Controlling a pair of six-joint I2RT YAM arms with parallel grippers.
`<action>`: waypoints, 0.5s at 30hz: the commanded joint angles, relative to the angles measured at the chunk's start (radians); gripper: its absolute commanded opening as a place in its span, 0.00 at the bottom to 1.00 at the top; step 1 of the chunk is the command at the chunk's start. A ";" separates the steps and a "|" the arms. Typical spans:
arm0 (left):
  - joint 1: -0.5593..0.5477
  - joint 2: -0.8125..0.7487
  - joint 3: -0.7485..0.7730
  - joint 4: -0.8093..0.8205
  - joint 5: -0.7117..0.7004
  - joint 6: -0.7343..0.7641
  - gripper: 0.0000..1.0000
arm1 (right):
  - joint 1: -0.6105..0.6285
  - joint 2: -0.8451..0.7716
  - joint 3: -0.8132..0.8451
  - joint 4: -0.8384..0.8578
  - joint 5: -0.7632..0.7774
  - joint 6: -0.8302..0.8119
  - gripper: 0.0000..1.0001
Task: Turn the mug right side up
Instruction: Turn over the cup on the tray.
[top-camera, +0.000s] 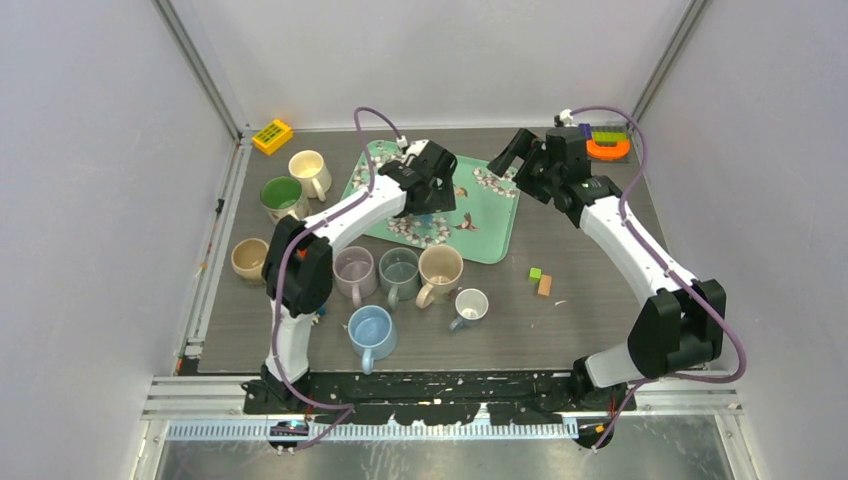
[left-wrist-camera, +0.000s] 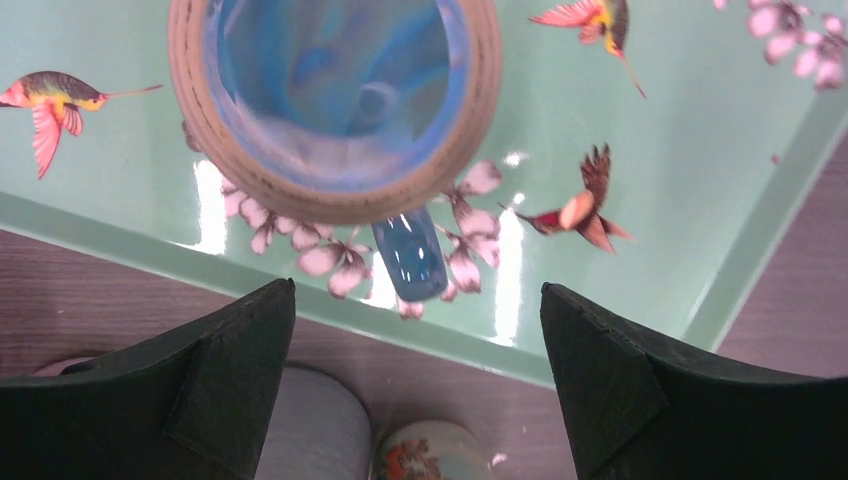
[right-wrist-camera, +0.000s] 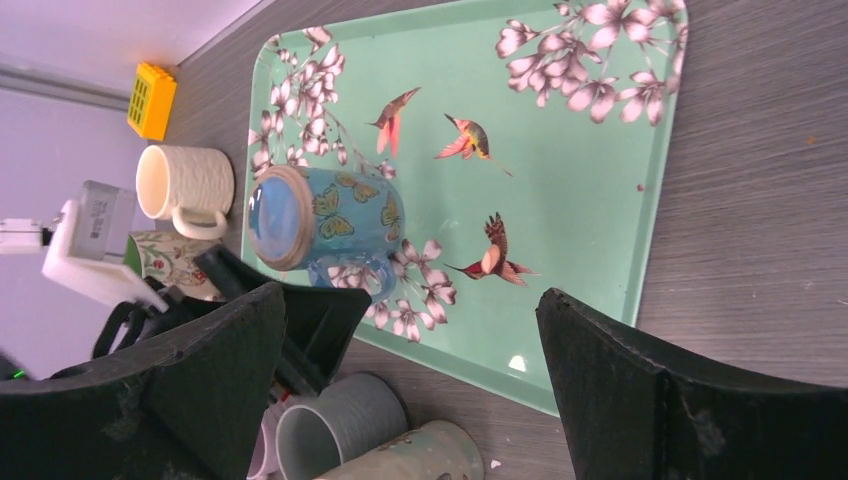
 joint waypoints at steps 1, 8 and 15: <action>0.002 0.065 0.084 -0.034 -0.126 -0.068 0.93 | -0.022 -0.081 -0.011 0.020 0.011 0.015 1.00; 0.009 0.162 0.170 -0.045 -0.169 -0.119 0.81 | -0.031 -0.130 -0.039 0.011 0.001 0.018 1.00; 0.027 0.205 0.212 -0.057 -0.176 -0.149 0.59 | -0.033 -0.146 -0.065 0.020 -0.015 0.032 1.00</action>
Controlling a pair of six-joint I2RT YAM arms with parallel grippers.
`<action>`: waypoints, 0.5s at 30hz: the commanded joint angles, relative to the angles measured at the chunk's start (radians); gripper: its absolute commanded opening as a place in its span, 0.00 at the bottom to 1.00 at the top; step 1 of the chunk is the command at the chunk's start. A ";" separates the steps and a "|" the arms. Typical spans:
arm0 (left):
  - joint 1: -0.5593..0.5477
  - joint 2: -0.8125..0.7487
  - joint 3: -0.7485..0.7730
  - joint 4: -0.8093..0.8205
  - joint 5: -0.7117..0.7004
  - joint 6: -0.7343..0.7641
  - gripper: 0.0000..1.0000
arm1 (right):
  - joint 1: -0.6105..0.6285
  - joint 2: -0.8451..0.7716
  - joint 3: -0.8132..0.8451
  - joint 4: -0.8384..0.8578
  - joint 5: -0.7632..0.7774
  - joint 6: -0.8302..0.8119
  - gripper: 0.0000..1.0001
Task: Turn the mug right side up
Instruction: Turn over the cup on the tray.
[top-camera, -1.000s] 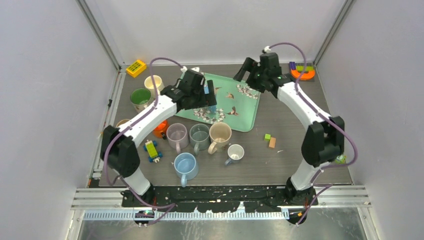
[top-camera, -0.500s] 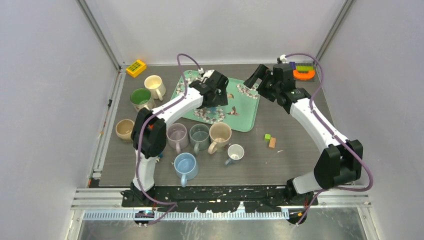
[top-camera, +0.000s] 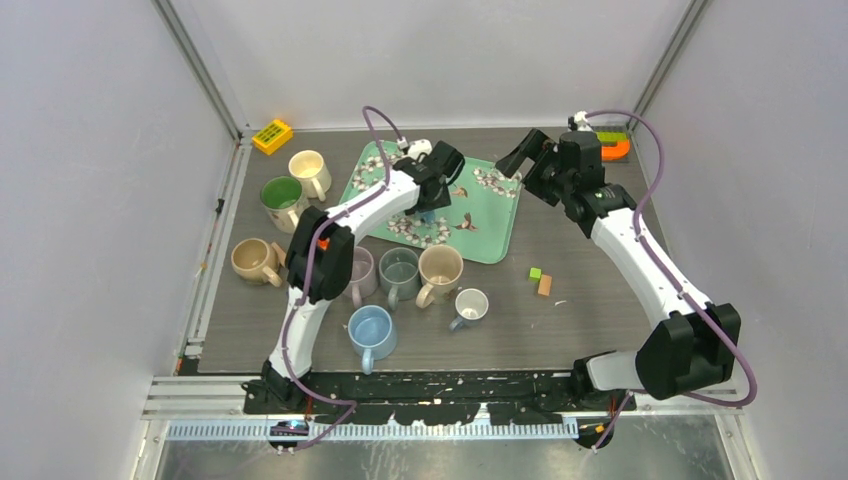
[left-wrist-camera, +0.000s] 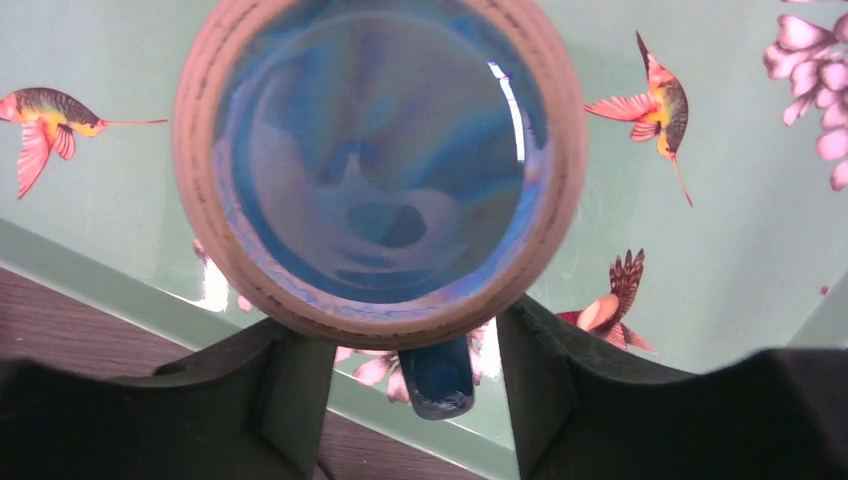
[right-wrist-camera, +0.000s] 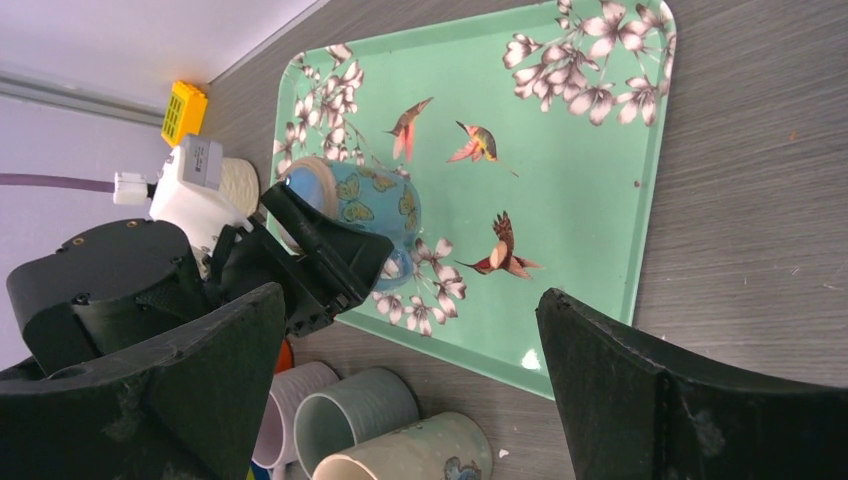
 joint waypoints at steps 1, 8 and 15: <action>0.021 0.007 0.040 0.004 -0.045 -0.032 0.55 | -0.003 -0.036 -0.017 0.024 -0.009 0.014 1.00; 0.030 0.018 0.039 0.019 -0.037 -0.010 0.30 | -0.003 -0.024 -0.024 0.037 -0.024 0.023 1.00; 0.043 0.022 0.040 0.037 -0.022 0.068 0.27 | -0.003 -0.003 -0.033 0.060 -0.051 0.044 1.00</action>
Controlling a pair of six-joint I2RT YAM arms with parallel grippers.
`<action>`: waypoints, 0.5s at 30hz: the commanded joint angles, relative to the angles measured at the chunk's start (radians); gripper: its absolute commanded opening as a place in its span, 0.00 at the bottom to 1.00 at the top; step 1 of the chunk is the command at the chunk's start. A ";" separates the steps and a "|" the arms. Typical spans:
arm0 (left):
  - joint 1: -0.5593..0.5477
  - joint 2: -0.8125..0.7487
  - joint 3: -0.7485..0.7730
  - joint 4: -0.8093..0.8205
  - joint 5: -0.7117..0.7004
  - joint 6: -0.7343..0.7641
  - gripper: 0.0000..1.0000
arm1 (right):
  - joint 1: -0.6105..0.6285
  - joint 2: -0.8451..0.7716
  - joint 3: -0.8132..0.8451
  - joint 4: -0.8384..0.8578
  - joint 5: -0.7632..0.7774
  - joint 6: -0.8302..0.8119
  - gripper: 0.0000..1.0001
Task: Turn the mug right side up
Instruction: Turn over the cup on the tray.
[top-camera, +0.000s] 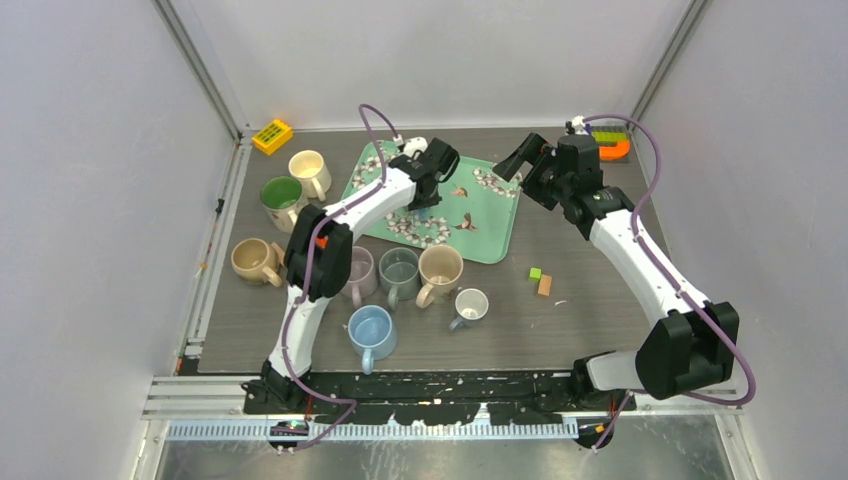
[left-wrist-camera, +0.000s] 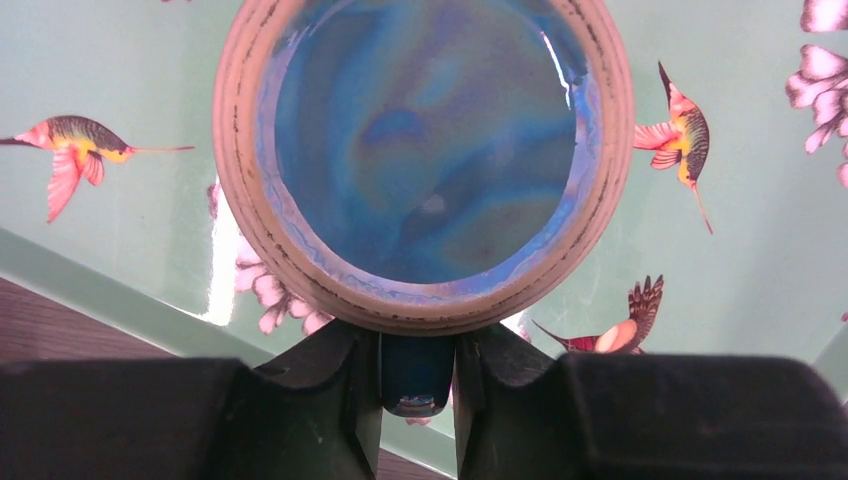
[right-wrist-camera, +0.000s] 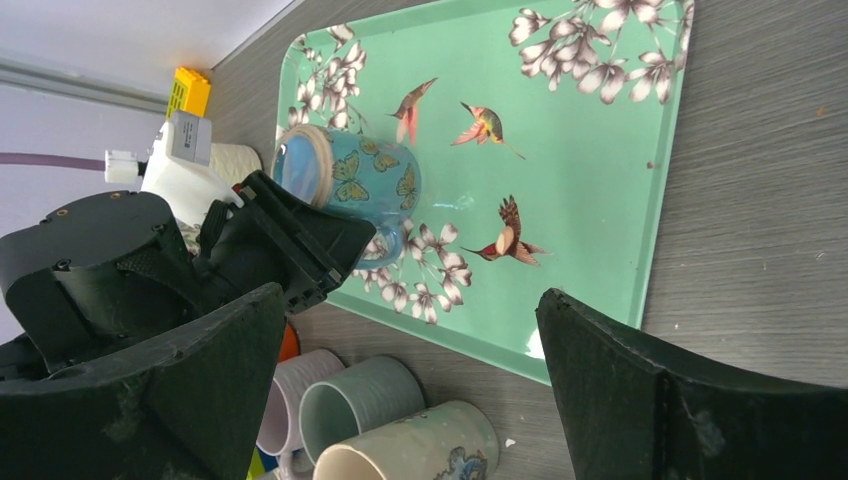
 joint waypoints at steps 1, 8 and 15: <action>0.017 0.013 0.038 0.031 -0.012 0.070 0.31 | -0.003 -0.001 -0.001 0.050 -0.025 0.024 1.00; 0.028 0.019 0.043 0.025 0.003 0.104 0.35 | -0.004 0.013 -0.005 0.063 -0.038 0.036 1.00; 0.036 0.024 0.066 0.024 0.036 0.147 0.06 | -0.005 0.028 -0.009 0.072 -0.052 0.040 1.00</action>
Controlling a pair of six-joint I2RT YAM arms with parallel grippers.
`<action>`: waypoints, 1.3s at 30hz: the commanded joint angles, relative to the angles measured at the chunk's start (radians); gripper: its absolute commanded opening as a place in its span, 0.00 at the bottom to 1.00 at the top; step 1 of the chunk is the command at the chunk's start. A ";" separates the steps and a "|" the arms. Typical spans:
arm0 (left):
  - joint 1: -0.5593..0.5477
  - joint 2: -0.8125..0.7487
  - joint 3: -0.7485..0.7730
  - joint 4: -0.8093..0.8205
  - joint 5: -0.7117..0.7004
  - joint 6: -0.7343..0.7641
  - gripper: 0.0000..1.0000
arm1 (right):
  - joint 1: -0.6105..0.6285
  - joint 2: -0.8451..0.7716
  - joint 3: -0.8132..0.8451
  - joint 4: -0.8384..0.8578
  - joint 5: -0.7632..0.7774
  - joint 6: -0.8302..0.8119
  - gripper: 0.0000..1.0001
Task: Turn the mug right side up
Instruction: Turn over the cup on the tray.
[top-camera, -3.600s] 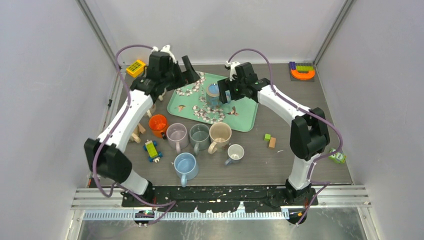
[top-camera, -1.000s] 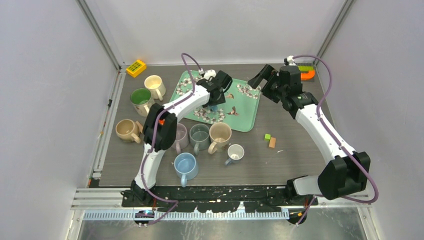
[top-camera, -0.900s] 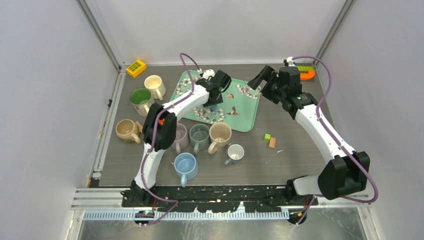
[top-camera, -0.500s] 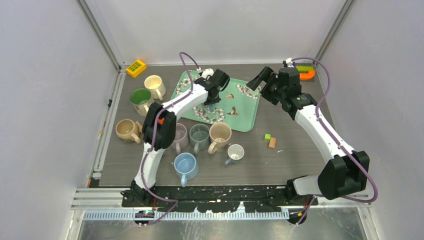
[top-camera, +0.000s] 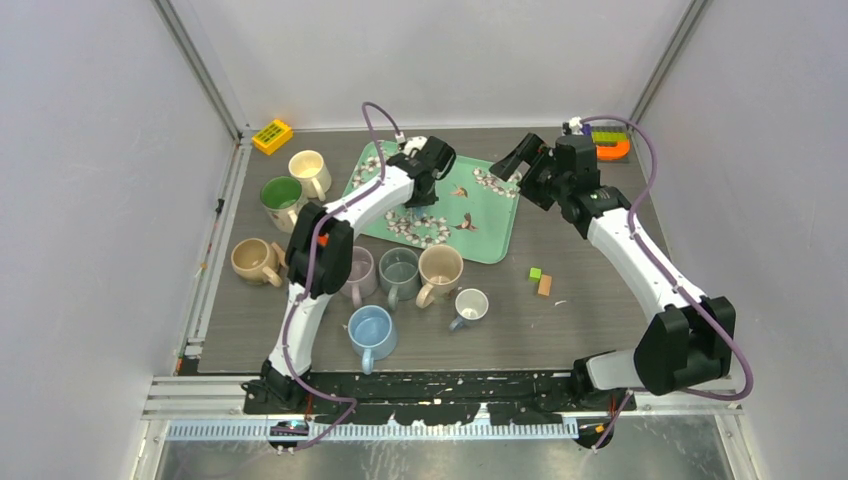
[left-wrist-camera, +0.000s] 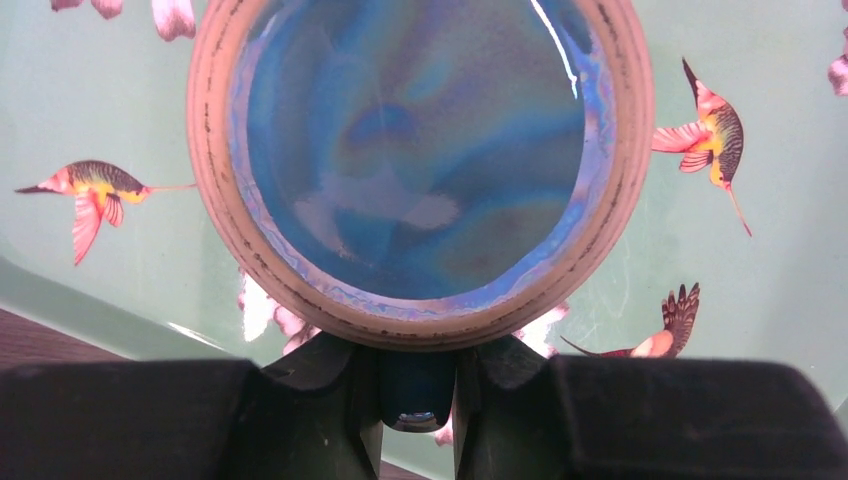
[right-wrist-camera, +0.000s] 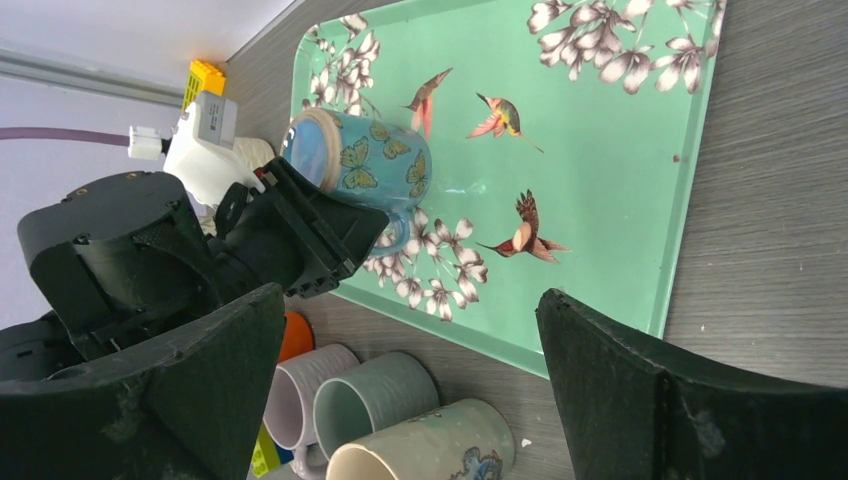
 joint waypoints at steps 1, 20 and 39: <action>0.014 -0.005 0.055 0.022 0.022 0.045 0.01 | -0.005 0.014 -0.005 0.050 -0.021 0.011 1.00; 0.098 -0.248 -0.107 0.552 0.509 -0.154 0.00 | -0.061 0.119 -0.046 0.247 -0.189 0.155 1.00; 0.101 -0.220 -0.151 1.043 0.823 -0.616 0.00 | -0.107 0.278 -0.137 0.810 -0.416 0.576 0.92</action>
